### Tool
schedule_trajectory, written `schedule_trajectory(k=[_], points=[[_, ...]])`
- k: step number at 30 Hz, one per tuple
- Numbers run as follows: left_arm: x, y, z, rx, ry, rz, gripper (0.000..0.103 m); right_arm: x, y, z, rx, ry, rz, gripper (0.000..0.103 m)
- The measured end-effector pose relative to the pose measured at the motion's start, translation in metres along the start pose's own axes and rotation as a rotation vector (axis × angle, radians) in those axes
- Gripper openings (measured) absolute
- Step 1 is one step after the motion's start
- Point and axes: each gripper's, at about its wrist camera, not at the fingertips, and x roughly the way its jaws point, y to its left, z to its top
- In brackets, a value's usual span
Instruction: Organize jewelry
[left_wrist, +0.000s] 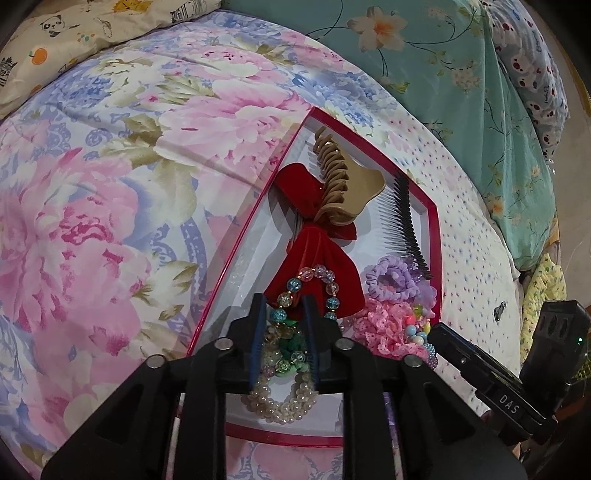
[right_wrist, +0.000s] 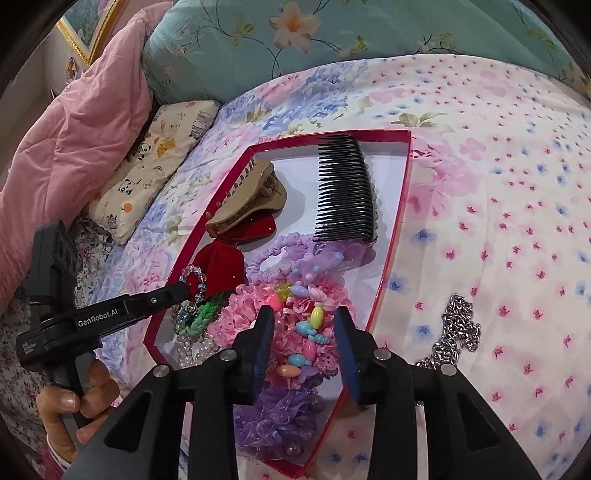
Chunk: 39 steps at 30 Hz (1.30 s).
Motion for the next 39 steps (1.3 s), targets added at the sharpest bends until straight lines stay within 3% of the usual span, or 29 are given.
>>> schedule_trajectory(k=[6,16,20,25,28,32,37,39], points=[[-0.001,-0.001,-0.002,-0.006,-0.003,0.005,0.042,-0.005,-0.001,-0.001,0.007,-0.008,0.007,0.037],[-0.011,-0.006,-0.009,-0.013,-0.004,-0.009,0.043,-0.022,-0.008,0.002,0.043,-0.054,0.035,0.044],[-0.022,-0.010,-0.016,-0.031,-0.018,-0.013,0.060,-0.034,-0.014,0.003,0.072,-0.079,0.056,0.052],[-0.040,-0.019,-0.030,-0.013,-0.029,-0.024,0.066,-0.042,-0.019,-0.001,0.100,-0.082,0.115,0.055],[-0.051,-0.020,-0.039,-0.023,-0.040,-0.009,0.079,-0.046,-0.023,-0.005,0.131,-0.080,0.151,0.056],[-0.059,-0.022,-0.050,-0.017,-0.034,0.051,0.082,-0.055,-0.030,-0.012,0.170,-0.083,0.195,0.062],[-0.067,-0.018,-0.073,-0.015,-0.038,0.086,0.084,-0.067,-0.049,-0.029,0.280,-0.089,0.337,0.068],[-0.070,-0.017,-0.083,0.004,-0.049,0.121,0.085,-0.073,-0.056,-0.039,0.302,-0.110,0.346,0.073]])
